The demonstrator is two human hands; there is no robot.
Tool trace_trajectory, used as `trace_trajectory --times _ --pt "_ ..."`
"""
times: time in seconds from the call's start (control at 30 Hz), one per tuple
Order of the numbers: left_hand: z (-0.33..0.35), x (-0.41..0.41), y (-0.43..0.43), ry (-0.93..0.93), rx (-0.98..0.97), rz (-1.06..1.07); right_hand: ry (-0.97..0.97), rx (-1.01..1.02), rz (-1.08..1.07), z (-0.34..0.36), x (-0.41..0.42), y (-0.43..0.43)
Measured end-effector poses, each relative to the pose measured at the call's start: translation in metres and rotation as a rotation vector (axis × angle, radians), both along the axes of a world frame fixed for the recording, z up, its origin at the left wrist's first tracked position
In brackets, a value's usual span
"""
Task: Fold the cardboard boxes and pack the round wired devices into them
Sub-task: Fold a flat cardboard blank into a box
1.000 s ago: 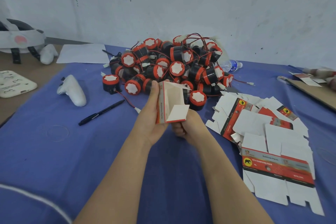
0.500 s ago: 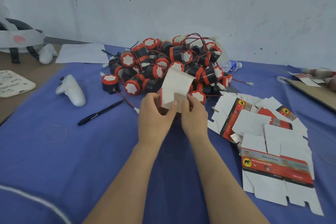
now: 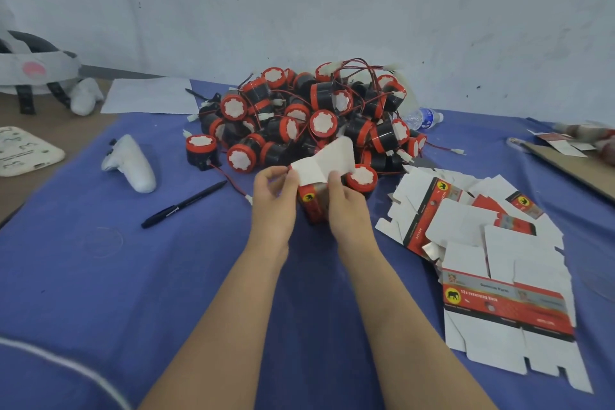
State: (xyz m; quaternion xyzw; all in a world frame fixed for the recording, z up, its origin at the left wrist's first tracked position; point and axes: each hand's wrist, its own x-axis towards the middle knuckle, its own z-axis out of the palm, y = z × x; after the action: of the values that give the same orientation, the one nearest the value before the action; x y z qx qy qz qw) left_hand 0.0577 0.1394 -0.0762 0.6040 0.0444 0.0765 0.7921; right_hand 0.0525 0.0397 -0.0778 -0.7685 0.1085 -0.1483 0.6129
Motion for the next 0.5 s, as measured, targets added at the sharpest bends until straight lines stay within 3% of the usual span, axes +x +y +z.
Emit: trace_trajectory --times 0.07,0.23,0.33,0.5 --pt "-0.003 0.0 -0.001 -0.04 0.149 0.052 -0.005 -0.037 0.019 -0.004 0.001 0.001" --pt "0.001 -0.005 0.003 -0.065 0.297 0.095 -0.054 -0.084 -0.059 -0.008 0.002 -0.008" --pt "0.003 -0.005 0.005 -0.062 0.276 0.142 -0.094 -0.061 -0.198 -0.006 0.001 -0.012" --pt "0.005 -0.009 -0.001 -0.095 0.239 0.018 -0.2 0.079 -0.245 0.005 -0.003 -0.009"
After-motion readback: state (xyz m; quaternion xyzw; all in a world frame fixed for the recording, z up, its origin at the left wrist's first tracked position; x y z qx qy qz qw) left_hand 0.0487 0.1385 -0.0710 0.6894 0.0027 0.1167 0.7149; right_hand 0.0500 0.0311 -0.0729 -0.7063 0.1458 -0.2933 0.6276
